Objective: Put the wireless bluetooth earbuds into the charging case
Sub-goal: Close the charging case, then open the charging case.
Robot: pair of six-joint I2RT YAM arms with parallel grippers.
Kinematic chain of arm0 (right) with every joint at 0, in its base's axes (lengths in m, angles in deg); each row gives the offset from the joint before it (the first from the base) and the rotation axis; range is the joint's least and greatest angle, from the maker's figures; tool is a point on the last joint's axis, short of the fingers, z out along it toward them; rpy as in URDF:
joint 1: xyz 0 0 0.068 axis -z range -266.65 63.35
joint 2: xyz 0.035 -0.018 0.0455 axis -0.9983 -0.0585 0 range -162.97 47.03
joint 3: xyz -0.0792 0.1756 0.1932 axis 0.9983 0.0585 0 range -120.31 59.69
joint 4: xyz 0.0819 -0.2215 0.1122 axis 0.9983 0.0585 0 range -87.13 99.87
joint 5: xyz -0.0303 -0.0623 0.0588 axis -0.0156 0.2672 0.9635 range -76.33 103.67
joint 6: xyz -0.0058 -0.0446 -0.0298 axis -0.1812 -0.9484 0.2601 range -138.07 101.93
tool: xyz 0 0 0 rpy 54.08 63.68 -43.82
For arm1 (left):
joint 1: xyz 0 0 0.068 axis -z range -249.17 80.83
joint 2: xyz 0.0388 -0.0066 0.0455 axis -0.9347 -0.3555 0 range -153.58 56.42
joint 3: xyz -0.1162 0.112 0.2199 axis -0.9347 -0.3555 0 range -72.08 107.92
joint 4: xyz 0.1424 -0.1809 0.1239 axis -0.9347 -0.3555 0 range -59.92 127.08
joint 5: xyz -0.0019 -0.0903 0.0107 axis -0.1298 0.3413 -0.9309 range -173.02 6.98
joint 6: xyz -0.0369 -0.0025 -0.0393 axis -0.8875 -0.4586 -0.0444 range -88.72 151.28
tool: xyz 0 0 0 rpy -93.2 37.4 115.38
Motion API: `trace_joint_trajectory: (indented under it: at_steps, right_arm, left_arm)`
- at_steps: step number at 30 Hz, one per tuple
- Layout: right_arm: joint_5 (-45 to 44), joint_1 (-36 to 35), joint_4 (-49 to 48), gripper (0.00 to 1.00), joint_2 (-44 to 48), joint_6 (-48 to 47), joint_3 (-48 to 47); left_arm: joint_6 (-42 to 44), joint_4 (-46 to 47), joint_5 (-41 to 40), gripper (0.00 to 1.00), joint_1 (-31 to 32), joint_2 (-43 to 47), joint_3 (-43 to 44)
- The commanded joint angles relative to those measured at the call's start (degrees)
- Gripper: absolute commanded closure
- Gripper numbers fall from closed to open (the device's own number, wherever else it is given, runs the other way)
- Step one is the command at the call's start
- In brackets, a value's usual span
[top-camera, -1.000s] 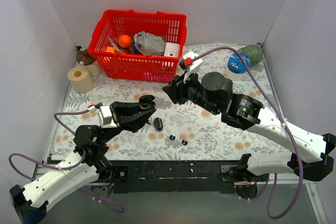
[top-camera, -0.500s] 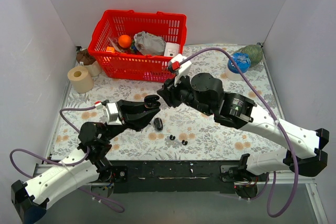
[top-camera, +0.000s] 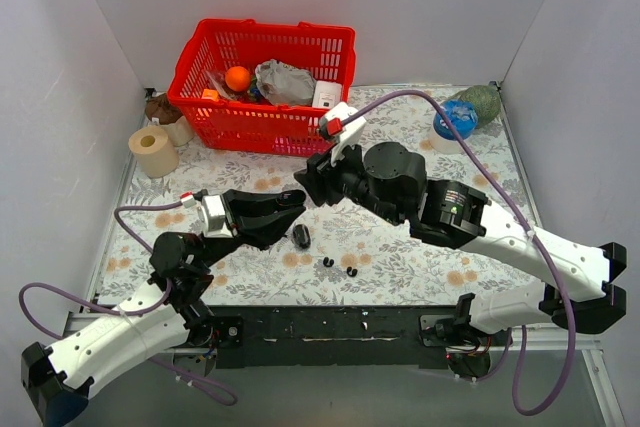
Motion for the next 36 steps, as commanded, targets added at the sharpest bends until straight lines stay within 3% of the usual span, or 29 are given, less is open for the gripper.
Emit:
trace_joint_trajectory:
  at_steps: [1,6,14,36]
  right_arm:
    - [-8.39,-0.15,-3.71,0.45,3.65,0.12,0.82]
    - [-9.74,0.38,-5.03,0.42,6.04,-0.49,2.84]
    - [8.10,-0.15,-7.51,0.44,9.04,-4.01,7.60]
    - [5.12,-1.38,-6.88,0.45,5.08,-5.06,3.02]
  left_arm:
    - [-0.05,0.30,-0.34,1.00,-0.05,1.30,-0.34]
    - [-0.22,-0.66,-0.69,1.00,-0.05,3.33,-0.87]
    - [-0.57,-0.85,-7.63,1.00,-0.05,4.91,0.09]
    - [-0.22,-0.93,-0.69,1.00,-0.05,1.66,1.59]
